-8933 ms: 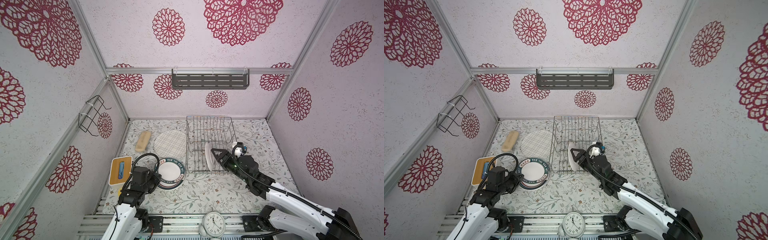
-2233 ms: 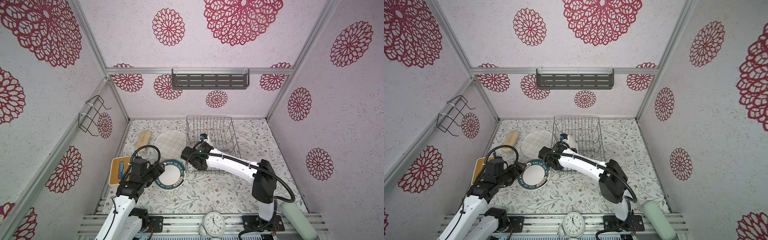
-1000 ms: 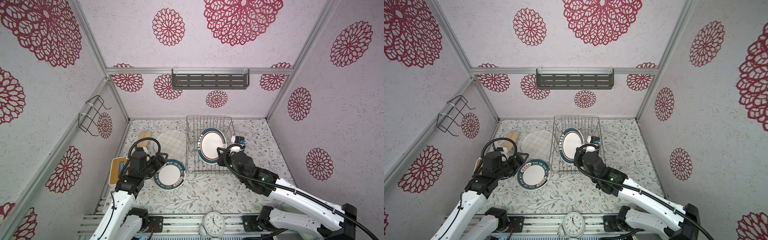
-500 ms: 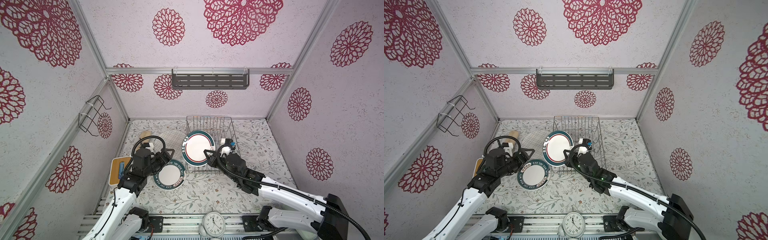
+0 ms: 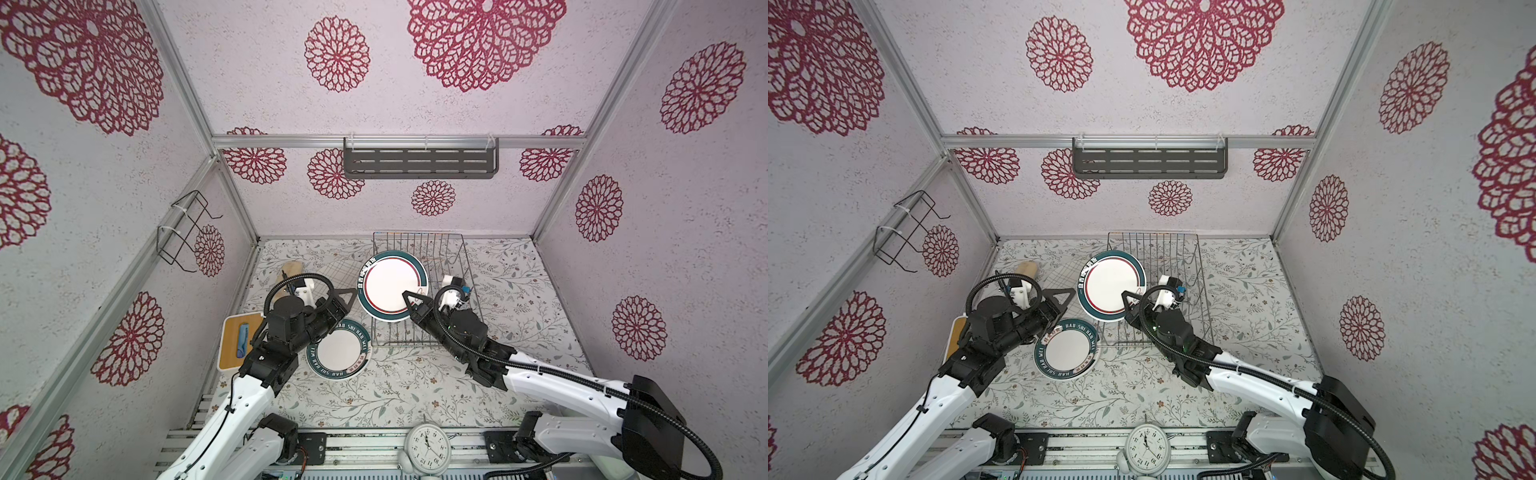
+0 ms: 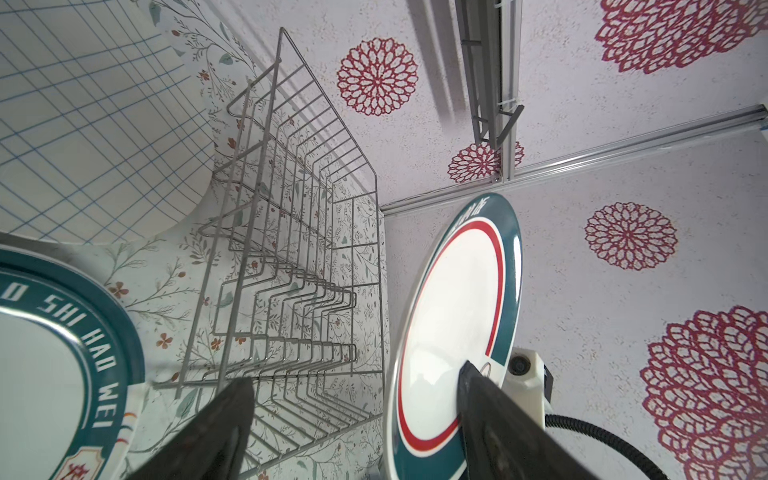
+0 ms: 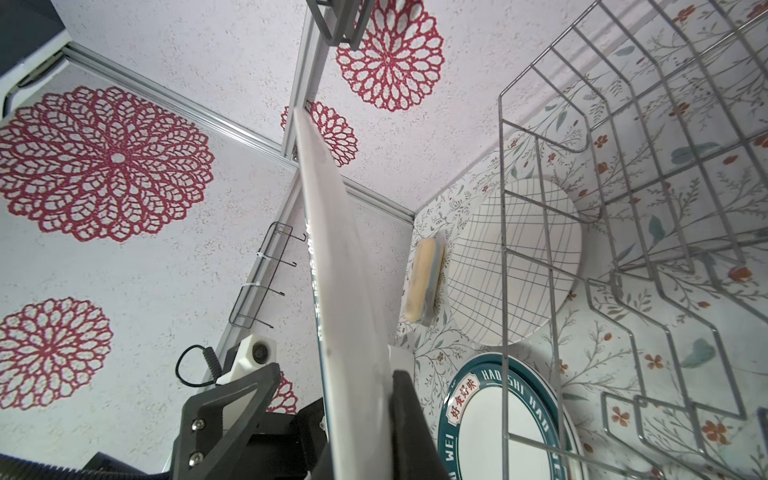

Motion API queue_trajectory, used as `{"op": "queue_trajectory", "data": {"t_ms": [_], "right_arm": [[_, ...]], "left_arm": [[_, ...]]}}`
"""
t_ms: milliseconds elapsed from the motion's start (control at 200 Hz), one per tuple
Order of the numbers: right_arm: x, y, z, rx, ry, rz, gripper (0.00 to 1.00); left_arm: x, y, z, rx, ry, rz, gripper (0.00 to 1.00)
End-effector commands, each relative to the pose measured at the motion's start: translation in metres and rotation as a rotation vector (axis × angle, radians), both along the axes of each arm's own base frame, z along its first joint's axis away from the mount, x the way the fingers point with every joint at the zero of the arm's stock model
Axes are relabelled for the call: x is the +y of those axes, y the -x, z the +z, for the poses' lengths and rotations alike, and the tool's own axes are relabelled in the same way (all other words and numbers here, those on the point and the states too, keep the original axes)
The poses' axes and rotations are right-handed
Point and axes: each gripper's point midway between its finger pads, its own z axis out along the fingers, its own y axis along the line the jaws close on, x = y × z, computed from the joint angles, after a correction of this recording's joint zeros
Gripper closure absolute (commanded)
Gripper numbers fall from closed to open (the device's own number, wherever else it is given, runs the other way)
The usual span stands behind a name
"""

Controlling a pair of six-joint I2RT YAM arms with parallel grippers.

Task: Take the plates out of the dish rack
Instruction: 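Hold the plate up with the right gripper while the left gripper grasps its rim, then open the right gripper and pull the left gripper back with the plate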

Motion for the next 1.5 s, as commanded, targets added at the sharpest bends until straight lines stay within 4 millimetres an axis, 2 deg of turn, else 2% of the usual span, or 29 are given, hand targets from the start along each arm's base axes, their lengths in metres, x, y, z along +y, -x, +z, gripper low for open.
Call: {"op": "queue_trajectory", "data": {"t_ms": [0, 205, 581, 966, 1011, 1066, 1131, 1301, 1381, 1496], "right_arm": [[-0.007, -0.004, 0.047, -0.069, -0.172, -0.036, 1.00], [-0.006, -0.005, 0.047, -0.060, -0.194, -0.039, 1.00], [-0.001, -0.002, 0.045, -0.045, -0.227, -0.006, 1.00], [0.004, 0.003, 0.044, -0.035, -0.234, 0.039, 1.00], [0.006, 0.004, 0.042, -0.032, -0.232, 0.049, 0.94], [0.007, 0.005, 0.042, -0.027, -0.234, 0.060, 0.79], [0.009, 0.006, 0.040, -0.025, -0.231, 0.072, 0.68], [0.011, 0.007, 0.035, -0.011, -0.218, 0.085, 0.40], [0.009, 0.007, 0.029, 0.002, -0.209, 0.080, 0.33], [0.006, 0.007, 0.018, 0.031, -0.187, 0.073, 0.30]], "left_arm": [[-0.011, -0.003, 0.013, -0.049, 0.032, -0.017, 0.16], [-0.028, -0.005, 0.013, -0.056, 0.043, -0.053, 0.24], [-0.042, -0.009, 0.019, -0.075, 0.068, -0.077, 0.62], [-0.038, -0.009, 0.019, -0.083, 0.053, -0.058, 0.89], [-0.037, -0.008, 0.021, -0.089, 0.051, -0.055, 0.92], [-0.035, -0.008, 0.023, -0.096, 0.045, -0.049, 0.96], [-0.033, -0.008, 0.024, -0.100, 0.036, -0.041, 1.00], [-0.028, -0.006, 0.027, -0.112, 0.028, -0.022, 1.00], [-0.024, -0.004, 0.030, -0.118, 0.028, -0.013, 1.00], [-0.015, -0.002, 0.033, -0.127, 0.004, 0.009, 1.00]]}}
